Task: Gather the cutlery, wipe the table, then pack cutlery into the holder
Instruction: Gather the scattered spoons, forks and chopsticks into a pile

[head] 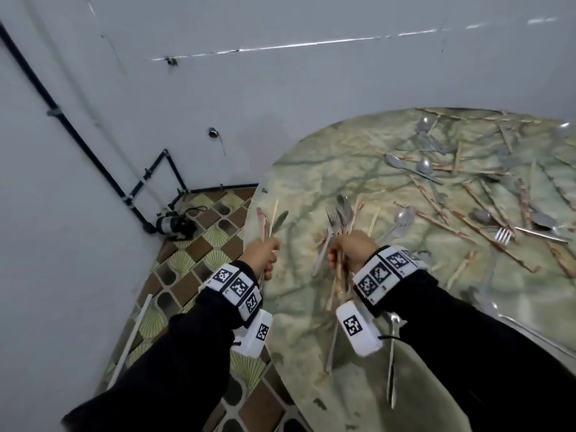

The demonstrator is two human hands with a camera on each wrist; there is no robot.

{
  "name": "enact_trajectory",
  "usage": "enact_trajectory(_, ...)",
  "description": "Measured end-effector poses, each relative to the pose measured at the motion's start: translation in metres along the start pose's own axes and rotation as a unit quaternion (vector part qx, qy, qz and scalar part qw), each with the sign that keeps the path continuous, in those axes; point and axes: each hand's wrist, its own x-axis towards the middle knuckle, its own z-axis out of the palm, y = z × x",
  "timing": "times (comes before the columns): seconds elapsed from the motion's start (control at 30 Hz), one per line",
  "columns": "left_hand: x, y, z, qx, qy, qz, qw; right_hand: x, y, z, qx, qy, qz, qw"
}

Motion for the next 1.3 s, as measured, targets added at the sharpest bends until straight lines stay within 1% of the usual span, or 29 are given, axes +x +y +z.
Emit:
enact_trajectory(0.07, 0.013, 0.008, -0.003, -0.023, -0.014, -0.022, 0.999, 0.012, -0.004, 0.013, 0.002, 0.017, -0.001, 1.0)
enact_trajectory(0.17, 0.028, 0.017, -0.004, -0.037, -0.012, -0.038, 0.998, 0.034, -0.009, 0.03, -0.007, 0.016, 0.007, 1.0)
enact_trajectory(0.27, 0.052, 0.026, -0.008, -0.033, -0.022, -0.026, 0.999, 0.057, -0.015, 0.05, -0.017, 0.011, 0.025, 0.999)
enact_trajectory(0.33, 0.073, 0.034, -0.012, -0.019, -0.026, -0.014, 0.999, 0.075, -0.018, 0.062, -0.043, 0.006, 0.035, 0.998)
enact_trajectory(0.43, 0.106, 0.044, -0.02, 0.02, -0.041, -0.002, 0.999, 0.104, -0.021, 0.08, -0.086, 0.0, 0.046, 0.995)
enact_trajectory(0.6, 0.171, 0.062, -0.031, 0.138, -0.066, 0.03, 0.988, 0.156, -0.03, 0.108, -0.066, 0.004, 0.069, 0.995)
enact_trajectory(0.67, 0.195, 0.069, -0.035, 0.166, -0.081, 0.042, 0.982, 0.179, -0.037, 0.119, -0.081, 0.03, 0.077, 0.993)
enact_trajectory(0.73, 0.219, 0.077, -0.036, 0.206, -0.079, 0.049, 0.974, 0.201, -0.052, 0.126, -0.133, 0.073, 0.076, 0.985)
enact_trajectory(0.77, 0.229, 0.082, -0.036, 0.229, -0.077, 0.051, 0.969, 0.21, -0.059, 0.128, -0.158, 0.083, 0.072, 0.981)
enact_trajectory(0.8, 0.239, 0.086, -0.036, 0.246, -0.075, 0.054, 0.965, 0.219, -0.065, 0.129, -0.171, 0.083, 0.065, 0.98)
enact_trajectory(0.87, 0.257, 0.096, -0.035, 0.268, -0.075, 0.065, 0.958, 0.236, -0.077, 0.129, -0.157, 0.075, 0.05, 0.984)
enact_trajectory(1.0, 0.287, 0.111, -0.029, 0.298, -0.083, 0.09, 0.947, 0.266, -0.092, 0.134, -0.113, 0.141, 0.032, 0.983)
enact_trajectory(1.1, 0.301, 0.12, -0.021, 0.322, -0.093, 0.117, 0.935, 0.28, -0.099, 0.136, -0.055, 0.13, 0.023, 0.99)
enact_trajectory(1.17, 0.307, 0.124, -0.019, 0.356, -0.083, 0.148, 0.919, 0.283, -0.099, 0.137, -0.068, 0.131, 0.021, 0.989)
enact_trajectory(1.23, 0.312, 0.127, -0.019, 0.375, -0.074, 0.159, 0.91, 0.287, -0.094, 0.136, -0.082, 0.138, 0.016, 0.987)
enact_trajectory(1.3, 0.317, 0.126, -0.021, 0.354, -0.084, 0.153, 0.919, 0.284, -0.091, 0.134, -0.118, 0.147, 0.009, 0.982)
